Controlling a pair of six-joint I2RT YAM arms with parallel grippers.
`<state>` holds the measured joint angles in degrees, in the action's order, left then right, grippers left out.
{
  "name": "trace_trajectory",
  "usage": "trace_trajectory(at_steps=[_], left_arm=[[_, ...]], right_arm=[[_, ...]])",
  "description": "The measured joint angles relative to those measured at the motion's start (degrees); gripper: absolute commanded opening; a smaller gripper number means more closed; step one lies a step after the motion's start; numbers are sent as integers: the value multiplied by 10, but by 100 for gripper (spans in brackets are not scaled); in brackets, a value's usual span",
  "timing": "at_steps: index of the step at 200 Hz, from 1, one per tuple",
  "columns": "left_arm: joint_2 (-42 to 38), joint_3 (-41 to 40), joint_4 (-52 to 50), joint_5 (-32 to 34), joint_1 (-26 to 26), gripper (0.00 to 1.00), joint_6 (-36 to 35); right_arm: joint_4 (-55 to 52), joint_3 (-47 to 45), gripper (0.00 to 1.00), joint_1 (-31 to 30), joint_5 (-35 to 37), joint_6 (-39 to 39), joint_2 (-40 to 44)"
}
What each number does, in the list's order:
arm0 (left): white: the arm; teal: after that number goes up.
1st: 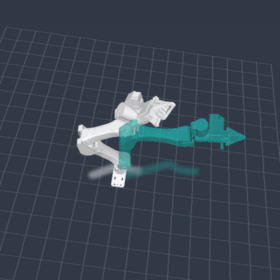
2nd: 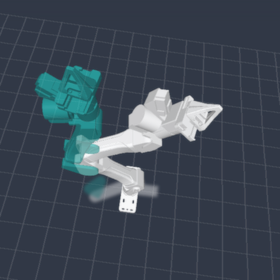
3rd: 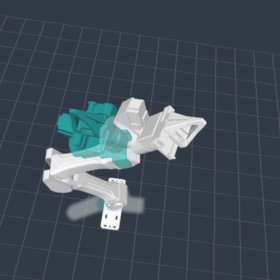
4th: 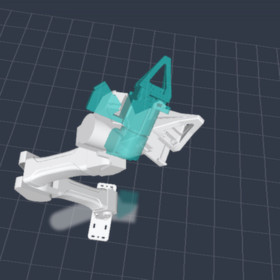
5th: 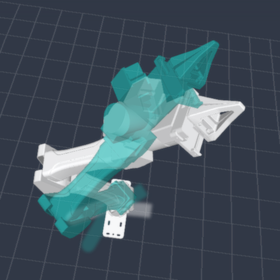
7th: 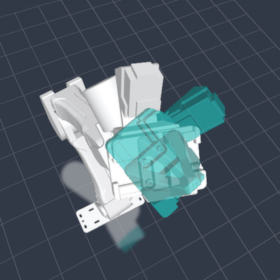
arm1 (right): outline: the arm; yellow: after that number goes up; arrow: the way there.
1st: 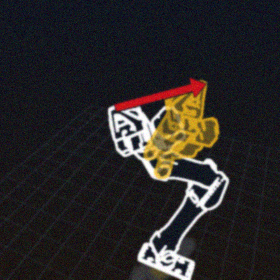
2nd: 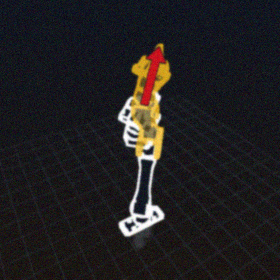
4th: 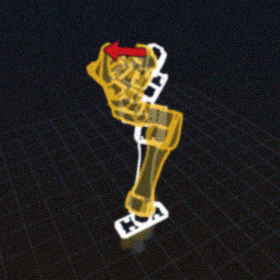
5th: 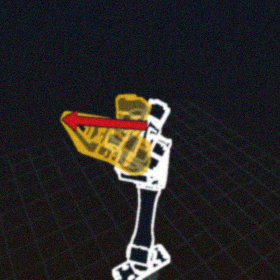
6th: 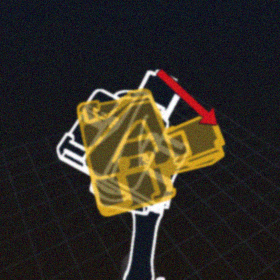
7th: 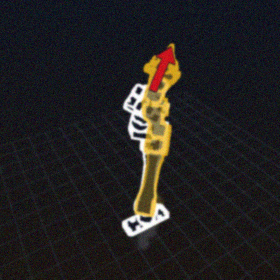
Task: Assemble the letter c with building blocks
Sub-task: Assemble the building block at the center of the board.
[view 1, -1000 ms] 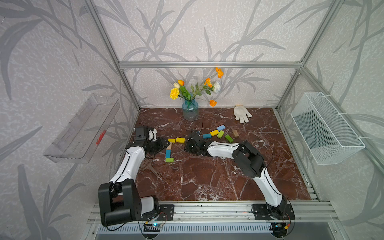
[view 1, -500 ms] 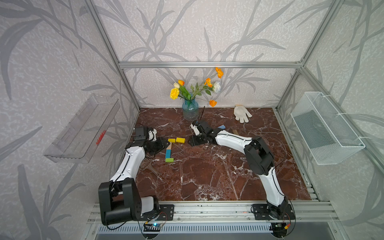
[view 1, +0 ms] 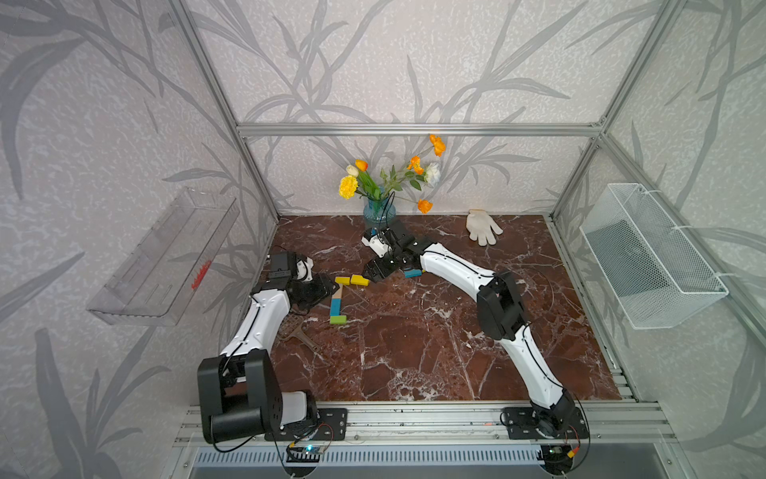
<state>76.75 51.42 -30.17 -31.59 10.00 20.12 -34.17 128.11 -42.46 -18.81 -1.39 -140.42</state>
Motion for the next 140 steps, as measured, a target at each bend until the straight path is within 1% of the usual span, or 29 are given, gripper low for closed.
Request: trace_trajectory(at_steps=[24, 40, 77, 116, 140], left_arm=[[6, 1, 0, 0, 0, 58, 0], [13, 3, -1, -1, 2, 58, 0], [21, 7, -3, -5, 3, 58, 0], [21, 7, -3, -14, 3, 58, 0], [22, 7, -3, -17, 3, 58, 0]], right_arm=[[-47, 60, 92, 0, 8, 34, -38], [-66, 78, 91, 0, 10, 53, -50], [-77, 80, 83, 3, 6, 94, -59], [-80, 80, 81, 7, -11, 140, -63], [-80, 92, 73, 8, -20, 166, -68]])
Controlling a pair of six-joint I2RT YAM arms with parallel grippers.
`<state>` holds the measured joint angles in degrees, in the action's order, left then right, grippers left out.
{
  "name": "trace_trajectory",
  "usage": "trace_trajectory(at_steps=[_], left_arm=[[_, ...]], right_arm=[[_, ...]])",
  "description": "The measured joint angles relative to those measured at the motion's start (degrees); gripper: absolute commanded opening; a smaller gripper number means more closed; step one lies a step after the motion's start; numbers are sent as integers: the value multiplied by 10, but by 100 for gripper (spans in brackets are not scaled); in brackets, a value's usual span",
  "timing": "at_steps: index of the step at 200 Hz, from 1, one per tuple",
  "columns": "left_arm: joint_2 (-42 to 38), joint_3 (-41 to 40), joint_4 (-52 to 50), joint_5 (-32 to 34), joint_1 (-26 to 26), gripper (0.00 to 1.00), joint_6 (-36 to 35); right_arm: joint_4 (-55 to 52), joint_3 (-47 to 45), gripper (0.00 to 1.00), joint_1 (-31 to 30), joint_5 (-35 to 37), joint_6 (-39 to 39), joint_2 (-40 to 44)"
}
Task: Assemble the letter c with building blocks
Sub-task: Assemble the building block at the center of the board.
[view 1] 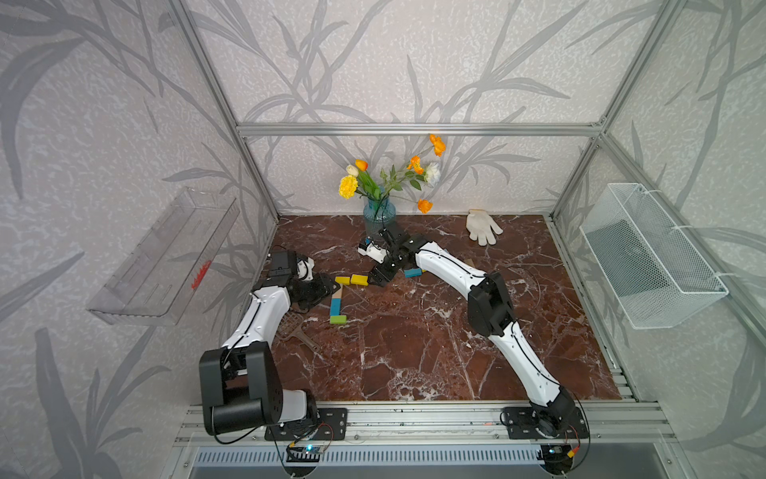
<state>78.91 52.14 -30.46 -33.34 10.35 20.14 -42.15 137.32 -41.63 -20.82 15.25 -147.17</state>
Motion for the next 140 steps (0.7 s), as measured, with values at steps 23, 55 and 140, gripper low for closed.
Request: trace_trajectory(at_steps=[23, 55, 140], left_arm=[[0, 0, 0, -3, 2, 58, 0], [0, 0, 0, -7, 5, 58, 0], [0, 0, 0, -13, 14, 58, 0]], right_arm=[[3, 21, 72, 0, -9, 13, -11], [-5, 84, 70, 0, -14, 23, -52], [-26, 137, 63, -18, 2, 50, -101]])
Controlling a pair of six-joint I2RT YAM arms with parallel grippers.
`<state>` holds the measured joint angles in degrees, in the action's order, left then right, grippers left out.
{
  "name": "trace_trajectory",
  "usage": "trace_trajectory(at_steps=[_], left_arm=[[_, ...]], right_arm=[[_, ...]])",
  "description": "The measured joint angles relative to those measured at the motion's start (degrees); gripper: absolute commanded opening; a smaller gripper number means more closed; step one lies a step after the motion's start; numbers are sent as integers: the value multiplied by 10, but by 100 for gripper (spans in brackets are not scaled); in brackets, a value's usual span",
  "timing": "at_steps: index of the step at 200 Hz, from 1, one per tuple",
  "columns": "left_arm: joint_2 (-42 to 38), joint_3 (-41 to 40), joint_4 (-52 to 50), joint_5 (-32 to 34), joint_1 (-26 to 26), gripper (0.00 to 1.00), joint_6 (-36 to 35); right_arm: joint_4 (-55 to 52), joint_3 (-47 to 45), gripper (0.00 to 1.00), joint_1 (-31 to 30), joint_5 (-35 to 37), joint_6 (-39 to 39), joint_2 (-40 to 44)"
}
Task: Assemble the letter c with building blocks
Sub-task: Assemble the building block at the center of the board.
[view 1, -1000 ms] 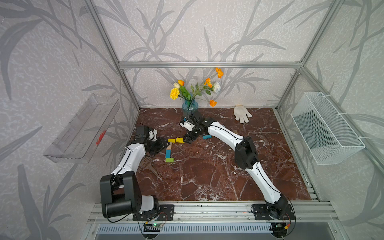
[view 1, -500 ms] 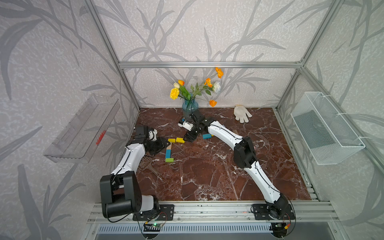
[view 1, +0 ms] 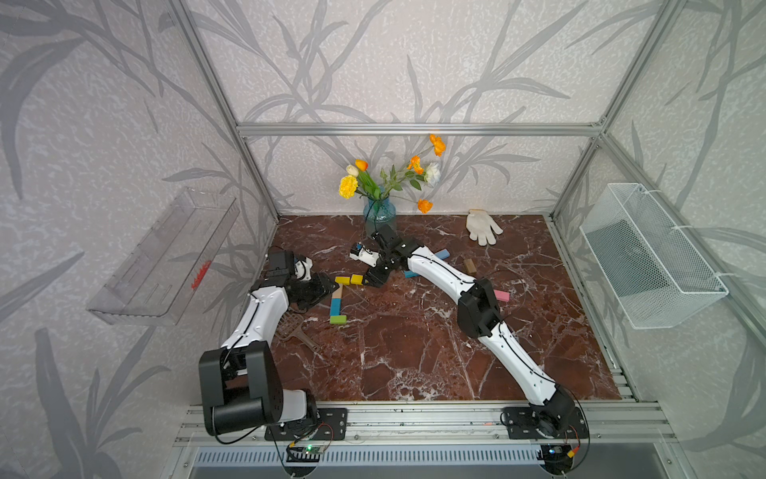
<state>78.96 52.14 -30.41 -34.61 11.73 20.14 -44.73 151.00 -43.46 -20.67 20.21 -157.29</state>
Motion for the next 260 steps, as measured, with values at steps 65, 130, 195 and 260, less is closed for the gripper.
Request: trace_trajectory(at_steps=[65, 130, 195, 260], left_arm=[[0, 0, 0, 0, 6, 58, 0], [0, 0, 0, -5, 8, 58, 0], [8, 0, 0, -5, 13, 58, 0], [19, 0, 0, -6, 16, 58, 0]], right_arm=[[-5, 3, 64, -5, 21, 10, -7], [-12, 6, 61, -5, 40, 22, -21], [-19, 8, 58, -7, 42, 35, -22], [-19, 21, 54, -7, 41, 48, -25]])
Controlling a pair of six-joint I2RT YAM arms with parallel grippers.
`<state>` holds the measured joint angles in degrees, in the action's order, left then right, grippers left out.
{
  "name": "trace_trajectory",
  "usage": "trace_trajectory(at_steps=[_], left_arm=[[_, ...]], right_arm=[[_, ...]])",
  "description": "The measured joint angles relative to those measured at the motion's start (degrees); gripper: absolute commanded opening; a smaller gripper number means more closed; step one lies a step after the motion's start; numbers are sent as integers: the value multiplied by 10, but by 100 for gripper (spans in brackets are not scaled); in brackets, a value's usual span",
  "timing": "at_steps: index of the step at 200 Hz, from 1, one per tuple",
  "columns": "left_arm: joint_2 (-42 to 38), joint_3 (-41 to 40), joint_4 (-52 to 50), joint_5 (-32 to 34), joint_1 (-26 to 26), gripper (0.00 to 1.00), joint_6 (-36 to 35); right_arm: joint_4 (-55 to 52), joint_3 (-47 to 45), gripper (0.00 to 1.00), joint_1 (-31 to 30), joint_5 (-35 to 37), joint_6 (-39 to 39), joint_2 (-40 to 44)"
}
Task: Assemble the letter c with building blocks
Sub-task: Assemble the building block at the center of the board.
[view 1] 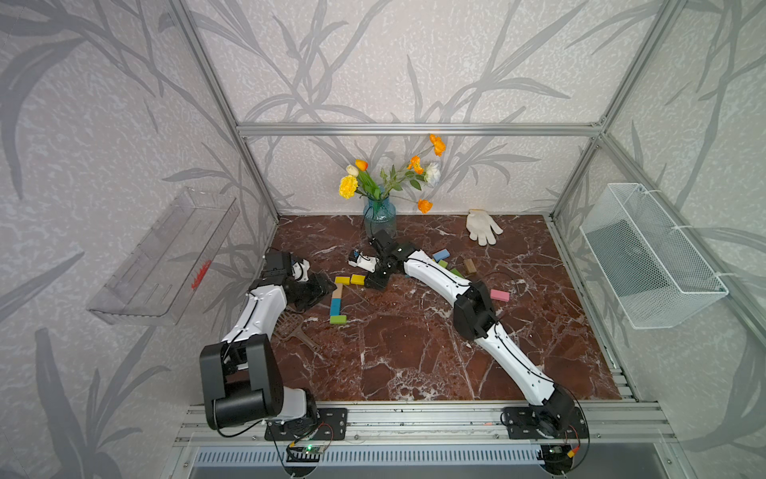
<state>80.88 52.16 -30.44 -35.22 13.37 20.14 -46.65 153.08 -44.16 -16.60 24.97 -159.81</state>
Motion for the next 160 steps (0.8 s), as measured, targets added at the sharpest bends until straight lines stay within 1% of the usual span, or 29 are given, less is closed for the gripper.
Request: trace_trajectory(at_steps=[64, 87, 128, 160], left_arm=[[0, 0, 0, 0, 8, 58, 0], [0, 0, 0, -2, 10, 58, 0], [0, 0, 0, -4, 10, 58, 0], [0, 0, 0, -4, 10, 58, 0]], right_arm=[[-1, 1, 49, 0, -4, 19, -5], [-1, 1, 50, 0, -3, 19, -6], [10, -2, 55, 0, -3, 22, -6], [16, -3, 53, 0, -3, 26, -6]])
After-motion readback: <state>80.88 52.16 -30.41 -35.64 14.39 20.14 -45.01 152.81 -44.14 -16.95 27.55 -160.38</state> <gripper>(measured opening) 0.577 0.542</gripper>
